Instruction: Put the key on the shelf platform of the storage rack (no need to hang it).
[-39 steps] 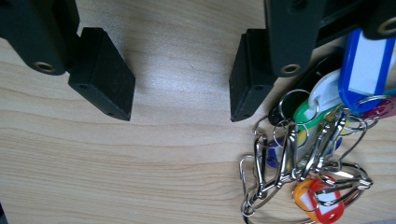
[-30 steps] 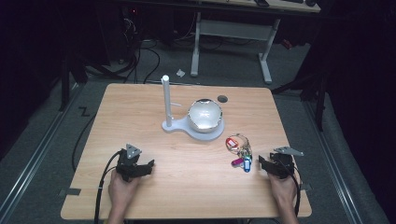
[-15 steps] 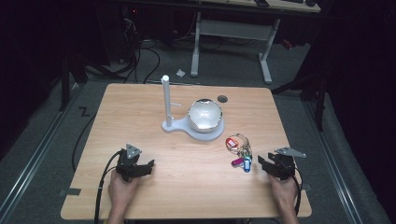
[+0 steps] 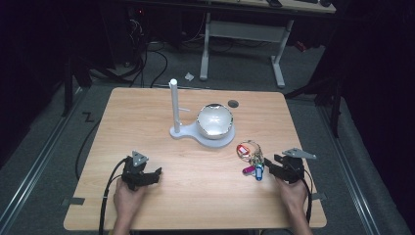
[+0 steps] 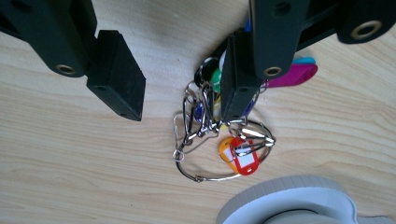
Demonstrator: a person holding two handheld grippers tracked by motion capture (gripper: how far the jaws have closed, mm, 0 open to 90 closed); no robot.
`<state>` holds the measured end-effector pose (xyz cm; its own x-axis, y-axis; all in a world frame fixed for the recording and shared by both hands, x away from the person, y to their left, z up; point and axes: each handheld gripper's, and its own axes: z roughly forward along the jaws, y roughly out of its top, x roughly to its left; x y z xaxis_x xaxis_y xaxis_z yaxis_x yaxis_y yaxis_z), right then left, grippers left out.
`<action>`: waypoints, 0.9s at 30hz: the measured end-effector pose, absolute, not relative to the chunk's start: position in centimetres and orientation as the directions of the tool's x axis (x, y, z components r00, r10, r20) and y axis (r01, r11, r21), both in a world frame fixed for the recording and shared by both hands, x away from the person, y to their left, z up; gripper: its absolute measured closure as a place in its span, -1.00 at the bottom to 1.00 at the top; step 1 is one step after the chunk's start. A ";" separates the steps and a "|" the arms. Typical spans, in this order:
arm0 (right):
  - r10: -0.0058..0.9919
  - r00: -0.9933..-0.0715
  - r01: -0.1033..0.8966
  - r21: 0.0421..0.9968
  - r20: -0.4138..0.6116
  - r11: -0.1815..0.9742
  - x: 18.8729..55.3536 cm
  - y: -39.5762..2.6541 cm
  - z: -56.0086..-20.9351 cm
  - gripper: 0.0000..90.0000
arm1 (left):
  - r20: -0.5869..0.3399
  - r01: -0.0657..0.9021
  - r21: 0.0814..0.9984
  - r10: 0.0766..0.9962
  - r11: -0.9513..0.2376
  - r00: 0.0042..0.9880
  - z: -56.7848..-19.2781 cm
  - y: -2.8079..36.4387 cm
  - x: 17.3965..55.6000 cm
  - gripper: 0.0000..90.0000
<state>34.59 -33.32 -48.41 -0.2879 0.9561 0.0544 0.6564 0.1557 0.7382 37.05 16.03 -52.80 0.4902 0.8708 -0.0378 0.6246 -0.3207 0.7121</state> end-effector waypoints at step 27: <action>0.948 -0.307 0.697 0.697 0.079 0.168 41.6 -31.6 -47.8 0.18 | -0.038 0.625 0.712 0.871 -0.320 0.490 -52.8 16.0 37.1 -0.51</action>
